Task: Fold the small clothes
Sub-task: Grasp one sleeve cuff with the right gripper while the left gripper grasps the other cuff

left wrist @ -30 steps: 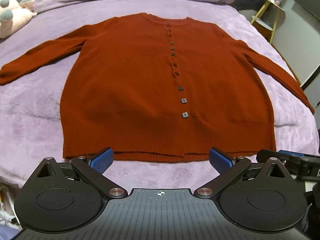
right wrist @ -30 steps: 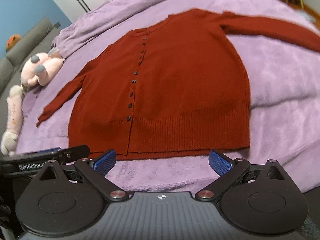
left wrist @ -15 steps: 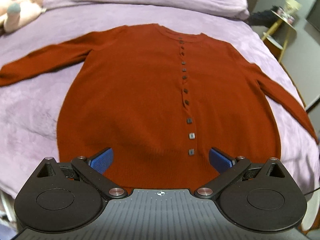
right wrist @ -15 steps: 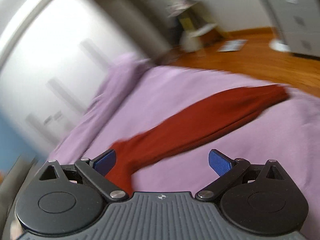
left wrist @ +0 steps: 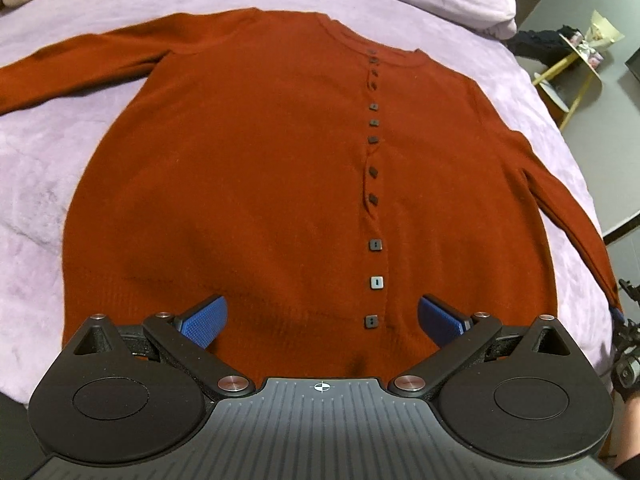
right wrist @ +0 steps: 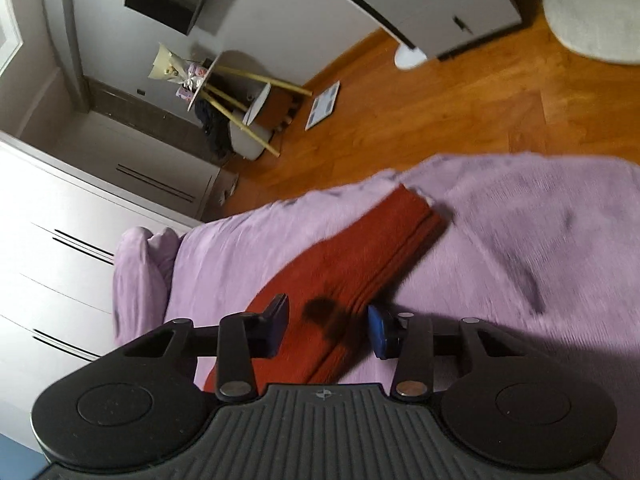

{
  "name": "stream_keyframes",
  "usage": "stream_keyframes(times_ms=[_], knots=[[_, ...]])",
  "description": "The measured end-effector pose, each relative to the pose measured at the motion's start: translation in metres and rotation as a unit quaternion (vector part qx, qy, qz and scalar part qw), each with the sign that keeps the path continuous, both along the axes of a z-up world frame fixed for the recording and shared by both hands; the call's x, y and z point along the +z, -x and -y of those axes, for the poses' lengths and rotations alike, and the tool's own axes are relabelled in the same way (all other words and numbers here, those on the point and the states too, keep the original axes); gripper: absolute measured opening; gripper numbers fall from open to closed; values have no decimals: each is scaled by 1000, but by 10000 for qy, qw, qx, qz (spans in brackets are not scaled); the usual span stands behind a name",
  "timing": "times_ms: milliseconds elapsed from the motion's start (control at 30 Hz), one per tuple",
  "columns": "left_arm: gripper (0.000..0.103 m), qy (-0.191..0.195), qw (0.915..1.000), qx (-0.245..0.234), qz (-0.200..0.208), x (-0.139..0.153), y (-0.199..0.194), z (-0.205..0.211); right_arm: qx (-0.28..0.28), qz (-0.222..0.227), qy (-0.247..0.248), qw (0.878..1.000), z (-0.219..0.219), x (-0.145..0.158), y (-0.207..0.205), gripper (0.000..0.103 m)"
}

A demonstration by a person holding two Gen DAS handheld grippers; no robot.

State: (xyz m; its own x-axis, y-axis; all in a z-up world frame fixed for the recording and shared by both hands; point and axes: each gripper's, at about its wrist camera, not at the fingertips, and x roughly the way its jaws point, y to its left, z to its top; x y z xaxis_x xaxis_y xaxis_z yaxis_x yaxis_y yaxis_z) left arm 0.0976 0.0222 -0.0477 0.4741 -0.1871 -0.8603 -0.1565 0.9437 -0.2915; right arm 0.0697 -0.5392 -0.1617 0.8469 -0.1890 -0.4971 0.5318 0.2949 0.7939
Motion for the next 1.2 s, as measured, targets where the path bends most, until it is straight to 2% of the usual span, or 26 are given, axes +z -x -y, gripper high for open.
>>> stream_keyframes(times_ms=[67,100,133,167,200,267,333,367,400,467,500,533,567,600,667,800,867,900,967,1133,1200], knots=[[103,6,10000,-9,16,-1,-2,-2,-9,-184,193,9996,0,0,-6,26],[103,16,10000,-8,35,-1,-4,-3,23,-316,256,9992,3,7,-17,12],[103,39,10000,-9,65,-1,-6,-5,107,-528,395,9978,1,10,-23,7],[103,65,9999,-17,92,-1,-8,-7,145,-729,594,9955,1,18,-34,7],[103,91,9999,-32,117,0,-10,-9,190,-888,1029,9905,-10,30,-42,7],[103,132,9998,-74,153,2,-19,-13,575,-880,1927,9756,-41,64,-60,7],[103,211,9994,-119,251,6,-29,-15,1270,-401,2689,9539,-88,98,-76,7],[103,282,9990,-145,325,10,-35,-15,1681,-125,2908,9418,-114,112,-85,7],[103,387,9981,-191,443,15,-43,-16,2080,150,2998,9310,-137,122,-94,7],[103,595,9952,-280,727,25,-57,-14,3054,727,3057,8989,-191,135,-109,8],[103,688,9933,-323,867,30,-64,-13,3543,943,3017,8801,-219,137,-115,13],[103,801,9910,-377,1004,33,-73,-13,3955,1046,2911,8648,-240,135,-119,27],[103,917,9890,-434,1081,34,-81,-12,4196,1052,2810,8567,-255,131,-122,32],[103,1054,9872,-456,1107,34,-91,-12,4307,1024,2737,8539,-269,124,-122,35],[103,1296,9843,-482,1101,30,-109,-12,4359,814,2641,8565,-281,109,-120,35],[103,1604,9818,-529,874,10,-149,-4,4242,360,1832,8861,-267,74,-111,35],[98,1767,9807,-513,661,-4,-166,1,4158,211,1609,8948,-260,65,-105,35],[92,1890,9793,-510,509,-12,-175,5,4146,150,1552,8965,-263,59,-101,35],[88,2107,9758,-508,278,-26,-189,11,4122,85,1454,8994,-253,48,-95,35],[84,2491,9672,-460,-185,-56,-209,22,4084,83,1212,9047,-246,37,-92,35],[84,2434,9680,-512,-338,-64,-216,28,4084,108,1131,9057,-247,36,-92,35]])
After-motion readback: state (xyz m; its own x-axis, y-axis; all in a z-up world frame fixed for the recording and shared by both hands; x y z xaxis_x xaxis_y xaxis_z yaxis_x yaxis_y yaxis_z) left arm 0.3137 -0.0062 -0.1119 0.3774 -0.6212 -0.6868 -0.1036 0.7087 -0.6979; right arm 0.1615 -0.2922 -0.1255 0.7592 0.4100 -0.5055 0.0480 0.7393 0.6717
